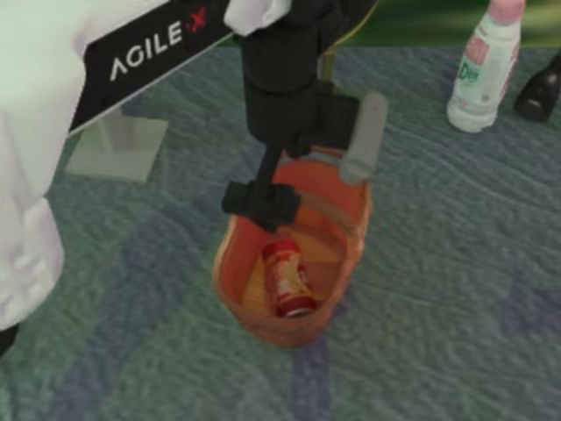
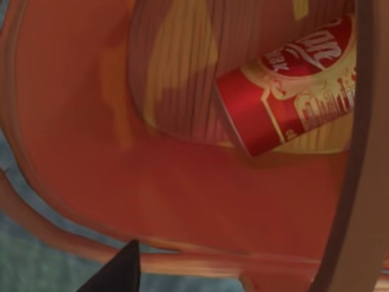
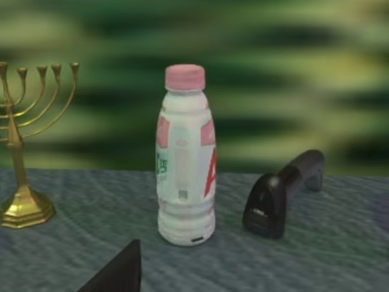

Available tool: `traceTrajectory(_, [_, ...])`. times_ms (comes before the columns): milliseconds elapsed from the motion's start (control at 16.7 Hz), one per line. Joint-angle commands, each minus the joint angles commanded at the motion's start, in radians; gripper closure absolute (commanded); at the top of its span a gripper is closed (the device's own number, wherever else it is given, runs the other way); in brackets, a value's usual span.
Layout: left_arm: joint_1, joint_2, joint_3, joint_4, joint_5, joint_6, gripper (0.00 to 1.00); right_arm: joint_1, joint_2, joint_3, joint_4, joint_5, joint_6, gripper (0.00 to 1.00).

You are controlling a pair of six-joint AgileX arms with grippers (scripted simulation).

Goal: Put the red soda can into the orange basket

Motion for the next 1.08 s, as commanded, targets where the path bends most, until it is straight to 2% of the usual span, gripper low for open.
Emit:
traceTrajectory(120, [-0.009, 0.036, 0.035, -0.018, -0.003, 0.018, 0.00, -0.006, -0.036, -0.012, -0.017, 0.017, 0.001, 0.00])
traceTrajectory(1020, [-0.008, 0.028, -0.059, 0.067, -0.003, 0.020, 0.00, -0.006, -0.038, -0.013, -0.017, 0.018, 0.001, 0.00])
traceTrajectory(1080, [-0.008, 0.028, -0.059, 0.067, -0.003, 0.020, 0.08, -0.006, -0.038, -0.013, -0.017, 0.018, 0.001, 0.00])
